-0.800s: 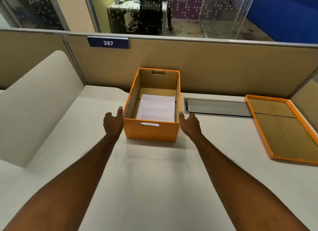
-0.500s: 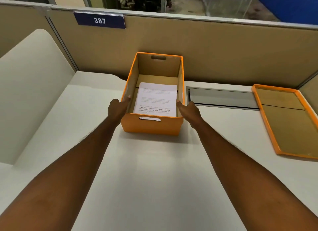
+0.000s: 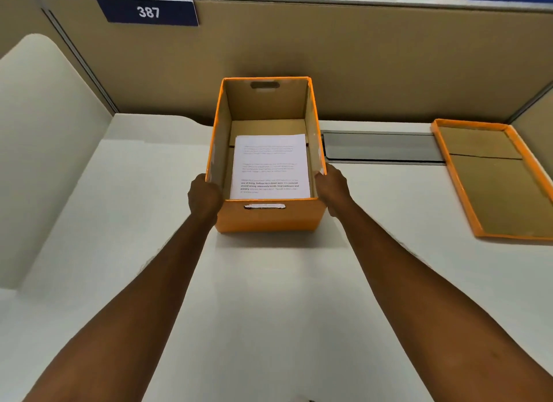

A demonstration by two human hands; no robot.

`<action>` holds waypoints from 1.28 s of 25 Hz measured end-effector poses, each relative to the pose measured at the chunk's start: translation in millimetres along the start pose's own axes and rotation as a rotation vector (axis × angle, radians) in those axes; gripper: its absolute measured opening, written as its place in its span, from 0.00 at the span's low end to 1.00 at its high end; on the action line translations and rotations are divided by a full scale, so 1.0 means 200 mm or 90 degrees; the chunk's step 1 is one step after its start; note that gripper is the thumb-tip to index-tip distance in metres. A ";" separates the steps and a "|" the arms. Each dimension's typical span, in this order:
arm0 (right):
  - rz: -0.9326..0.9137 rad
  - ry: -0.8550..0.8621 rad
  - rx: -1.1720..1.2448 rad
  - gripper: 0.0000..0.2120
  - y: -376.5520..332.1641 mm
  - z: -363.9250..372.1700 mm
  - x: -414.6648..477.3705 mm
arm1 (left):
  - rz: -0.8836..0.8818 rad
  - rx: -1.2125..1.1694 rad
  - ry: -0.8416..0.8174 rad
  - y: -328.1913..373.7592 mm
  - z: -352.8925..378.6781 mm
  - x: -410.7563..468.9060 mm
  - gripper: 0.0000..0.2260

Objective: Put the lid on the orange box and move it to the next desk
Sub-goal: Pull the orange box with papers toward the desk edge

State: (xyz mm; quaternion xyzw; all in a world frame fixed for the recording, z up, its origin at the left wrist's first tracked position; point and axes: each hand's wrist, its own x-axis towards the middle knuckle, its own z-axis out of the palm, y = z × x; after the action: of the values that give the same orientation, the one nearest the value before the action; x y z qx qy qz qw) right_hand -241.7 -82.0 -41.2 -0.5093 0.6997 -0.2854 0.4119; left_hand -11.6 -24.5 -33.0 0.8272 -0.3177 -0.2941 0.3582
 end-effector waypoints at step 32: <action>0.032 0.058 0.037 0.20 1.00 -0.64 -1.24 | 0.045 -0.046 -0.038 -0.56 0.05 -1.53 0.17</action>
State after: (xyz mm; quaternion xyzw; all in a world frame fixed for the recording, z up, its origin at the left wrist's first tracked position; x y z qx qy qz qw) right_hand -412.9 213.8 -71.0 -0.4655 0.7219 -0.3180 0.4013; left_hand -175.8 257.4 -46.8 0.7928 -0.3463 -0.3172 0.3884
